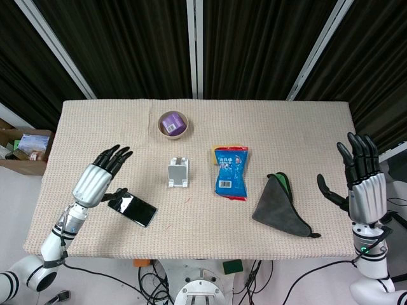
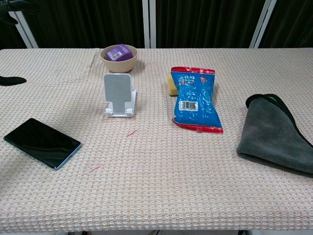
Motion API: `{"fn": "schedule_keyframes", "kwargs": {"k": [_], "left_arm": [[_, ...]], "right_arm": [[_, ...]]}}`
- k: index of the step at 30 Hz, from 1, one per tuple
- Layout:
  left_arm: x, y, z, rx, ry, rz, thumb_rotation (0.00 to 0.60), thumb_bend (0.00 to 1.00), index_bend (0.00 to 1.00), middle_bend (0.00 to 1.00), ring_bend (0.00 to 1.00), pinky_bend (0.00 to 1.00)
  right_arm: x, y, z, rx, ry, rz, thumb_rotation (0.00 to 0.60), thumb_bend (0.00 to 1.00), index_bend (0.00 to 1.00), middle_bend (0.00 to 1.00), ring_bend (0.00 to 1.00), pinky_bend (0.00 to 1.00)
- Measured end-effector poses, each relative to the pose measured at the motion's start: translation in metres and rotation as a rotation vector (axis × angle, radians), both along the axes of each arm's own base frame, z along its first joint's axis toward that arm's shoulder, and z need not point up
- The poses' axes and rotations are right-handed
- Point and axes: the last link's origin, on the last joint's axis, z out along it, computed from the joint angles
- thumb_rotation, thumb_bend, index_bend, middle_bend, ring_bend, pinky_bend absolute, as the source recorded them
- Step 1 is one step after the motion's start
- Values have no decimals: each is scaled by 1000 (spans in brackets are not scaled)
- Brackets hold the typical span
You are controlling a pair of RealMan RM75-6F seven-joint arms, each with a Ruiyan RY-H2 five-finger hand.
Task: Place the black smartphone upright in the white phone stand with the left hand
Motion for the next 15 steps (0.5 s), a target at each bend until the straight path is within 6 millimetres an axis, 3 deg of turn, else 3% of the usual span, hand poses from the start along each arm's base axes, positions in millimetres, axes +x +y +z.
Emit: {"fn": "schedule_keyframes", "kwargs": {"k": [9,15], "left_arm": [[-27,-27,-2,-118,309,-58,600,132,90,107,45,189],[-20,-41,-13,-226,467,-132,600,133,88,108,44,200]], "right_arm": [[-10,3,7,-3,-11,-12,600,389,0,0,0,0],[-20,4,2,28,1,-56,600,384,0,0,0,0]]}}
